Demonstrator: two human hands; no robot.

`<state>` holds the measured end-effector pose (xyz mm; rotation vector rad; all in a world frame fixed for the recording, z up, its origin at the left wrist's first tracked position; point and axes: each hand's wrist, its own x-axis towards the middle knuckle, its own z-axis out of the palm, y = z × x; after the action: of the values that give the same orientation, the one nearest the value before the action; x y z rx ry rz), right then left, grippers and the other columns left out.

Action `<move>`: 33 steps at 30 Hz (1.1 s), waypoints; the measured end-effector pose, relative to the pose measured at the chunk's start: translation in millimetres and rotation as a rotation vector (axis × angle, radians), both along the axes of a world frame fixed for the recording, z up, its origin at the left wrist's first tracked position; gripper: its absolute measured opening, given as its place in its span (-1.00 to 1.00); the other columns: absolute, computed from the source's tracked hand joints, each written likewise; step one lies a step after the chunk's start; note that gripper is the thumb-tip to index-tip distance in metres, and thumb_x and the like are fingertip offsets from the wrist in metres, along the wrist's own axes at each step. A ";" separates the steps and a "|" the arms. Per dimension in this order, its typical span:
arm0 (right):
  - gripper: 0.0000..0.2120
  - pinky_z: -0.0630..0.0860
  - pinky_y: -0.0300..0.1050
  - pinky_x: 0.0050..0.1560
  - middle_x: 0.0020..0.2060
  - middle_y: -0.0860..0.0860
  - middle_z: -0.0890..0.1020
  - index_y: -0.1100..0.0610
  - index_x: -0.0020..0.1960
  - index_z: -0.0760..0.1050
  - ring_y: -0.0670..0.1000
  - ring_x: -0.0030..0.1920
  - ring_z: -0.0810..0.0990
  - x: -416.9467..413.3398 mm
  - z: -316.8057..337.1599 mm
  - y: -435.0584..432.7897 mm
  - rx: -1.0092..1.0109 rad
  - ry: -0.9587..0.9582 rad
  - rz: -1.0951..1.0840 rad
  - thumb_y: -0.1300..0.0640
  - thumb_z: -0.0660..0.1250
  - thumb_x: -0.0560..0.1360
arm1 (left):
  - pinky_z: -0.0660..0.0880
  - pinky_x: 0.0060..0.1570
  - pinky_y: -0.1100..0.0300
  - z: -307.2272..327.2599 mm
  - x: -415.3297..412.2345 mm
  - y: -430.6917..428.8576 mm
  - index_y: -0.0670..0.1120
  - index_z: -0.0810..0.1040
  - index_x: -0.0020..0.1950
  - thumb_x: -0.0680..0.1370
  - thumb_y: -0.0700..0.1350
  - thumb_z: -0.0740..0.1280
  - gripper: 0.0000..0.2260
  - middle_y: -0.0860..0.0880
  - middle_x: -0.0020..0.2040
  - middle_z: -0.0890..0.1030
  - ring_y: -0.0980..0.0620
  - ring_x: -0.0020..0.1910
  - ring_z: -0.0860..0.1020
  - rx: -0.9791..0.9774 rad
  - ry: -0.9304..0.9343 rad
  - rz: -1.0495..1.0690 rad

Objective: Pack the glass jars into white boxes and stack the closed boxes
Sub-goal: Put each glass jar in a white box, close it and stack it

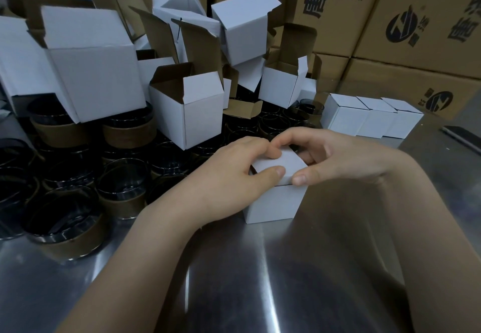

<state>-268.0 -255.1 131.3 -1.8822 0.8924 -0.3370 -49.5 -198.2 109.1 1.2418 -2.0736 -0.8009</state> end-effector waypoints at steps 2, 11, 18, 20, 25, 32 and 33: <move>-0.50 0.55 0.15 0.10 0.14 -0.06 0.59 -0.01 0.24 0.50 0.07 0.08 0.63 1.9 1.1 2.6 -0.003 0.004 -0.008 0.06 0.51 0.32 | 0.34 0.07 0.45 0.6 0.2 0.3 0.13 0.47 0.29 0.56 0.07 0.27 -0.71 0.20 0.26 0.42 0.26 0.12 0.42 0.011 -0.012 0.002; -0.63 0.53 0.16 0.10 0.10 -0.01 0.58 0.02 0.22 0.49 0.01 0.00 0.62 7.9 3.5 7.4 -0.012 0.026 -0.039 0.14 0.40 0.42 | 0.31 0.08 0.47 0.5 -0.7 1.0 0.11 0.49 0.24 0.53 0.02 0.34 -0.72 0.19 0.25 0.42 0.26 0.13 0.40 0.000 -0.015 -0.008; -0.61 0.51 0.27 0.16 0.11 -0.01 0.60 -0.01 0.22 0.51 0.07 0.06 0.62 7.8 0.6 5.9 -0.002 0.010 -0.038 0.15 0.44 0.40 | 0.28 0.09 0.49 -0.8 -0.9 0.6 0.10 0.50 0.23 0.53 0.00 0.37 -0.72 0.19 0.26 0.41 0.26 0.17 0.36 -0.023 -0.028 -0.009; -0.60 0.51 0.30 0.18 0.11 -0.01 0.59 -0.01 0.22 0.51 0.08 0.07 0.62 8.0 0.2 5.8 -0.001 0.012 -0.040 0.15 0.45 0.40 | 0.28 0.06 0.49 -0.9 -0.9 0.5 0.11 0.50 0.23 0.53 0.01 0.37 -0.72 0.19 0.25 0.40 0.26 0.17 0.36 -0.019 -0.025 -0.007; -0.60 0.52 0.28 0.20 0.12 -0.02 0.60 -0.03 0.22 0.51 0.09 0.10 0.62 8.5 0.6 5.8 -0.001 0.018 -0.034 0.16 0.45 0.40 | 0.33 0.04 0.44 -0.9 -2.2 0.4 0.11 0.50 0.20 0.52 -0.01 0.39 -0.74 0.19 0.22 0.40 0.23 0.15 0.36 0.001 0.007 0.005; -0.54 0.51 0.32 0.20 0.17 0.03 0.59 0.00 0.26 0.48 0.16 0.14 0.63 8.7 0.4 4.0 -0.018 0.037 -0.039 0.16 0.47 0.39 | 0.41 0.07 0.28 -0.5 -0.6 -3.6 0.20 0.48 0.13 0.49 0.00 0.41 -0.75 0.19 0.15 0.40 0.20 0.15 0.40 0.047 0.044 -0.008; -0.55 0.51 0.32 0.20 0.16 0.02 0.59 -0.01 0.25 0.49 0.14 0.14 0.63 8.3 0.2 3.8 -0.017 0.035 -0.035 0.16 0.47 0.39 | 0.41 0.09 0.30 -0.8 0.1 -3.9 0.20 0.49 0.13 0.49 0.00 0.41 -0.75 0.19 0.17 0.40 0.20 0.16 0.40 0.045 0.043 -0.013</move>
<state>-259.7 -251.4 131.5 -1.8951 0.9498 -0.3348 -49.3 -202.1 108.2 1.2249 -2.0417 -0.8772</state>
